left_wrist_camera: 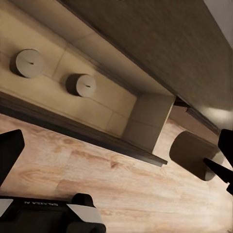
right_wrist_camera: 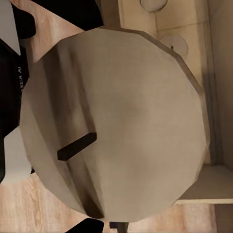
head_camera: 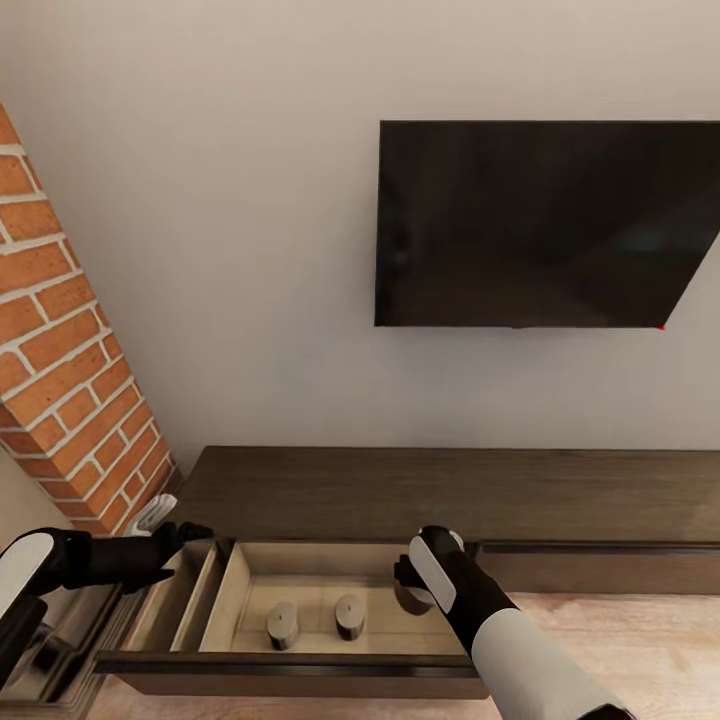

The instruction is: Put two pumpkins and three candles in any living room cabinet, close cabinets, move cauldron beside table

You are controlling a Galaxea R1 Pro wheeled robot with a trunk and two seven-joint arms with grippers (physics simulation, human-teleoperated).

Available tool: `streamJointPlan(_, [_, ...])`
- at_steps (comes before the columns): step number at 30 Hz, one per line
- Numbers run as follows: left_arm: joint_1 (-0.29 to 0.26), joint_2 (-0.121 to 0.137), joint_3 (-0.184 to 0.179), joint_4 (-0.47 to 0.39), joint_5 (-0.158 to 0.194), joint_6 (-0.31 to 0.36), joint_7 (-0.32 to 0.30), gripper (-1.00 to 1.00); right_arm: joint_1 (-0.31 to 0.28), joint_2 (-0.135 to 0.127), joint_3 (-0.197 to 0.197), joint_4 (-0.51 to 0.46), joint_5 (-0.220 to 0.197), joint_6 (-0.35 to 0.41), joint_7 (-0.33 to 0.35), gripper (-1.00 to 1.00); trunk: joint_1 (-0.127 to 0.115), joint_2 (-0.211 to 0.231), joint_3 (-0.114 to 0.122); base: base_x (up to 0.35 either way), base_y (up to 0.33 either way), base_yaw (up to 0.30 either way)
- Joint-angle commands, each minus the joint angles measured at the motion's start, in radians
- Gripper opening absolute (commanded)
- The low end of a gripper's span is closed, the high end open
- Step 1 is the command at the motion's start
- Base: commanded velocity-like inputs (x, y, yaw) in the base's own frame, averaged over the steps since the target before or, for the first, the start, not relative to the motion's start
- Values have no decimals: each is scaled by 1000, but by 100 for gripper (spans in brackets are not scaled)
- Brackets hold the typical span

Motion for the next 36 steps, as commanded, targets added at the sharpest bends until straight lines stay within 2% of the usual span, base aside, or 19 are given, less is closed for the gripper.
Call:
streamJointPlan(1, [0,1,5,0,1,0,0,100,0,0,0,5,-1,-11,1,-100,4,-7,-3,0,0,0])
streamJointPlan(4, [4,2,35,0,15,0,0,100,-14,0,0,42,-1,-39,1,-100,15,-28,-13,0,0,0])
streamJointPlan(6, [8,5,60,0,60,0,0,100,-26,0,0,73,-1,-49,1,-100,23,-42,-19,0,0,0])
streamJointPlan(9, [11,14,70,0,108,1,0,100,-31,0,0,85,0,-53,1,-100,35,-63,-28,0,0,0])
streamJointPlan(12, [12,34,72,0,131,1,0,100,-32,0,0,89,1,-55,1,-100,46,-84,-38,0,0,0])
streamJointPlan(24, [13,44,75,0,145,2,0,100,-32,0,0,92,1,-58,1,-100,92,-168,-75,0,0,0])
streamJointPlan(28, [13,44,76,0,145,2,0,100,-32,0,1,93,3,-87,2,-100,107,-196,-88,0,0,0])
streamJointPlan(36, [13,44,76,0,145,2,0,100,-32,0,36,93,18,-106,3,-100,138,-252,-113,0,0,0])
